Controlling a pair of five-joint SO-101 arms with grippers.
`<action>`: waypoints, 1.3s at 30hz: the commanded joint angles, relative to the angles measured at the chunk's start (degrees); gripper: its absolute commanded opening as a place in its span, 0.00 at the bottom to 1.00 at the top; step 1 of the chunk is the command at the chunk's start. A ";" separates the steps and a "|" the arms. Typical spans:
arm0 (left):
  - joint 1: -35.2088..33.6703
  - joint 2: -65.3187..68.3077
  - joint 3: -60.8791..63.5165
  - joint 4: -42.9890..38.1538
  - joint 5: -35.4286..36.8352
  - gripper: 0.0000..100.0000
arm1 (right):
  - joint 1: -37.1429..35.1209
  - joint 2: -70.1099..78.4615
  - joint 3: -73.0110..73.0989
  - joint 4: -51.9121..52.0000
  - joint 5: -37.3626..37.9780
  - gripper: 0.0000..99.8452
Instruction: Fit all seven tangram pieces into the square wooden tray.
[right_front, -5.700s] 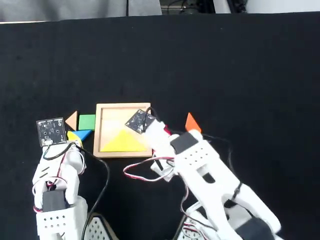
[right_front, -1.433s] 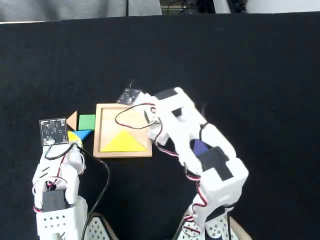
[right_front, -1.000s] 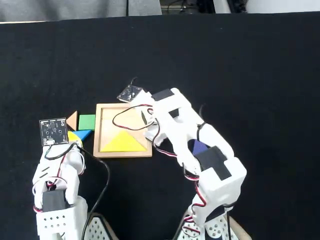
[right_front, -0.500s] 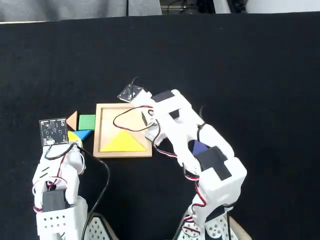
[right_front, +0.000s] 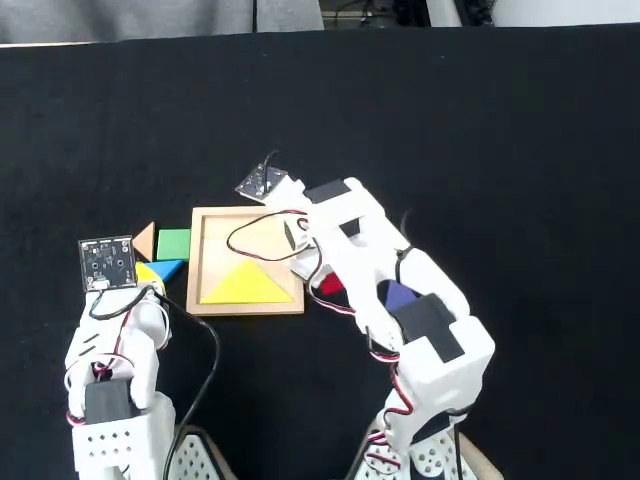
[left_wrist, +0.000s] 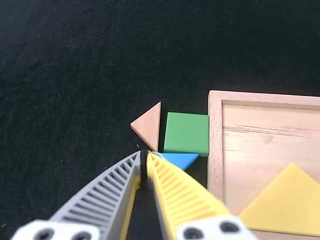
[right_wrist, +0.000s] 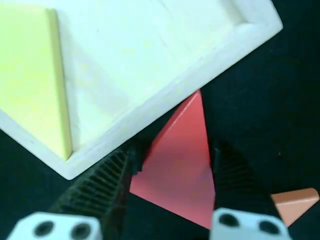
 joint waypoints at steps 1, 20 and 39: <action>-0.31 -0.53 1.10 -1.14 -0.70 0.03 | 0.18 -0.92 -0.57 3.08 1.32 0.24; -0.40 -0.53 1.10 -1.14 -0.70 0.03 | 0.44 -2.59 0.84 8.26 11.43 0.44; -0.31 -0.53 1.10 -0.97 -0.70 0.03 | 3.96 -4.44 6.46 1.41 15.91 0.24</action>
